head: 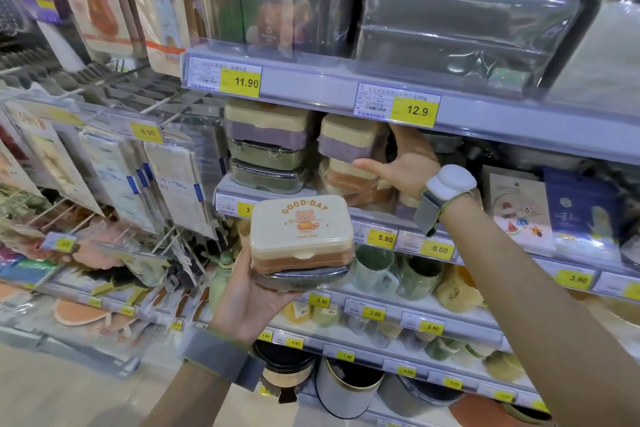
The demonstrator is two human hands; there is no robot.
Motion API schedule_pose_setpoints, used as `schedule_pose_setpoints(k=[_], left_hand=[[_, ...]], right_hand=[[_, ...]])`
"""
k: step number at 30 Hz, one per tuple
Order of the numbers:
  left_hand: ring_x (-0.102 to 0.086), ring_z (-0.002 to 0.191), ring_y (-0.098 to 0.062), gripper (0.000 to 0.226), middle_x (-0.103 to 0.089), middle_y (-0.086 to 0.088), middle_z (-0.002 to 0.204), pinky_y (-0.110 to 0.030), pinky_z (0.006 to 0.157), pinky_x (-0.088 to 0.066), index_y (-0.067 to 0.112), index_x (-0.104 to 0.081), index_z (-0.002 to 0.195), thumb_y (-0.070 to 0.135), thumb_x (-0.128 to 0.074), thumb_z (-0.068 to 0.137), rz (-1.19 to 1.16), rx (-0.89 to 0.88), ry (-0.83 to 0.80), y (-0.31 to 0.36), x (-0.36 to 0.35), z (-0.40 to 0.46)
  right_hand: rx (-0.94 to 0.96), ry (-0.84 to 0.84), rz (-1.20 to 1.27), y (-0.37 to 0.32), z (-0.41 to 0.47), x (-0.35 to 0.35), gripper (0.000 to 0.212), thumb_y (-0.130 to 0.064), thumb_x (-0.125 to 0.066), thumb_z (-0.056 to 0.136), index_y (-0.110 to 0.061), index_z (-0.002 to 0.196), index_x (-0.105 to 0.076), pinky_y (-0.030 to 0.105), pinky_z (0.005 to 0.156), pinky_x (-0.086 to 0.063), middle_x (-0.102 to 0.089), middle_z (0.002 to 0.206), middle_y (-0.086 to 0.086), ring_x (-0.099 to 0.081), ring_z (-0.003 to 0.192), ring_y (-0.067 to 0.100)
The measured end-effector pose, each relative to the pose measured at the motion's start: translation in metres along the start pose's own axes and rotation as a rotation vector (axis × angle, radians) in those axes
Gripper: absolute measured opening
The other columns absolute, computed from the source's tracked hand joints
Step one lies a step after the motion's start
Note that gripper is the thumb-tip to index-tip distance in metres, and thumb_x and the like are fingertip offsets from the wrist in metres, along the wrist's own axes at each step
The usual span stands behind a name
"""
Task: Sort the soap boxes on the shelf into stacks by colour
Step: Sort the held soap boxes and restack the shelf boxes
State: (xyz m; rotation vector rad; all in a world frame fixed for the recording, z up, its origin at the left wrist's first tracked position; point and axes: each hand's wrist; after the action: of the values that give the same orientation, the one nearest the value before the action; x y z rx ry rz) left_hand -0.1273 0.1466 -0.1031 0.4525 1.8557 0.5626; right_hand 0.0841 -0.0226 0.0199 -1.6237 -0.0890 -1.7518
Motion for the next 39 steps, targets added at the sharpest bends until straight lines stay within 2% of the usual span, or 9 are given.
schedule_pose_setpoints(k=[3,5,8,16,20,22,26,31,39], left_hand=[[-0.067,0.113,-0.036,0.052,-0.067,-0.016,0.13,-0.05,0.081,-0.061,0.016,-0.055,0.138,0.047,-0.033,0.104,-0.017,0.003,0.005,-0.002,-0.001,0.001],[-0.066,0.113,-0.037,0.051,-0.067,-0.017,0.129,-0.053,0.083,-0.06,0.015,-0.055,0.138,0.046,-0.034,0.104,-0.026,0.01,0.008,-0.003,-0.002,0.003],[-0.065,0.116,-0.038,0.051,-0.067,-0.017,0.129,-0.056,0.09,-0.055,0.015,-0.056,0.138,0.046,-0.034,0.104,-0.008,0.019,0.005,-0.005,-0.005,0.005],[-0.06,0.124,-0.037,0.053,-0.062,-0.015,0.136,-0.055,0.095,-0.053,0.018,-0.053,0.14,0.049,-0.033,0.103,0.009,0.048,-0.023,-0.013,-0.008,0.012],[-0.058,0.125,-0.038,0.052,-0.064,-0.015,0.134,-0.059,0.109,-0.041,0.019,-0.054,0.14,0.05,-0.038,0.102,0.013,0.07,0.007,-0.016,-0.015,0.013],[-0.062,0.121,-0.037,0.05,-0.067,-0.015,0.131,-0.058,0.105,-0.046,0.019,-0.056,0.138,0.049,-0.041,0.101,0.021,0.077,0.015,-0.017,-0.019,0.014],[-0.068,0.112,-0.034,0.046,-0.071,-0.013,0.124,-0.057,0.092,-0.054,0.019,-0.061,0.131,0.048,-0.041,0.101,0.018,0.067,-0.007,-0.018,-0.024,0.012],[-0.067,0.114,-0.035,0.046,-0.07,-0.013,0.125,-0.058,0.089,-0.054,0.017,-0.06,0.133,0.045,-0.041,0.102,0.011,0.082,-0.027,-0.021,-0.028,0.013],[-0.07,0.107,-0.034,0.048,-0.071,-0.015,0.123,-0.052,0.077,-0.061,0.015,-0.062,0.129,0.047,-0.039,0.102,-0.014,0.114,-0.049,-0.024,-0.031,0.011]], right_hand=[[0.17,0.187,0.025,0.001,-0.004,-0.002,0.087,-0.064,-0.062,0.076,-0.019,0.143,-0.032,0.034,0.101,-0.038,-0.051,0.138,0.008,-0.049,0.123,0.03],[0.178,0.257,0.025,0.003,-0.007,-0.004,0.079,-0.056,-0.066,0.079,-0.013,0.139,-0.037,0.032,0.097,-0.037,-0.055,0.132,0.012,-0.05,0.12,0.032],[0.153,0.297,0.01,0.01,-0.011,-0.001,0.08,-0.057,-0.066,0.078,-0.01,0.137,-0.039,0.036,0.092,-0.041,-0.06,0.121,0.015,-0.054,0.111,0.033],[0.155,0.414,0.125,0.029,-0.038,-0.002,0.078,-0.052,-0.07,0.077,-0.009,0.136,-0.042,0.03,0.101,-0.036,-0.054,0.132,0.011,-0.048,0.122,0.028],[0.093,0.473,0.168,0.04,-0.057,-0.005,0.071,-0.056,-0.068,0.075,-0.002,0.119,-0.051,0.033,0.093,-0.039,-0.057,0.118,0.015,-0.051,0.111,0.031],[0.058,0.496,0.186,0.046,-0.066,-0.003,0.068,-0.053,-0.07,0.076,-0.002,0.117,-0.052,0.036,0.093,-0.041,-0.057,0.117,0.014,-0.051,0.11,0.029],[0.068,0.575,0.215,0.056,-0.078,0.0,0.072,-0.046,-0.074,0.077,-0.014,0.134,-0.044,0.03,0.098,-0.039,-0.049,0.121,-0.007,-0.046,0.112,0.01],[0.01,0.637,0.113,0.066,-0.087,-0.001,0.074,-0.061,-0.067,0.073,-0.014,0.128,-0.048,0.045,0.09,-0.046,-0.058,0.116,0.005,-0.054,0.105,0.025],[-0.218,0.637,-0.186,0.066,-0.086,-0.011,0.089,-0.082,-0.048,0.065,-0.008,0.114,-0.054,0.041,0.094,-0.037,-0.058,0.112,0.011,-0.051,0.104,0.035]])
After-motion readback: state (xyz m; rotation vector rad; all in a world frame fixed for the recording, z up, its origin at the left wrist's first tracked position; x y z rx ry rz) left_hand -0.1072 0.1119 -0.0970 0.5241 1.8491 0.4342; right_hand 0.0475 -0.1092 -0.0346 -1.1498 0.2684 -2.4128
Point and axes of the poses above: each hand's wrist, its own z-axis towards the middle knuckle, its own x-axis out of the back of the hand, y = z × x
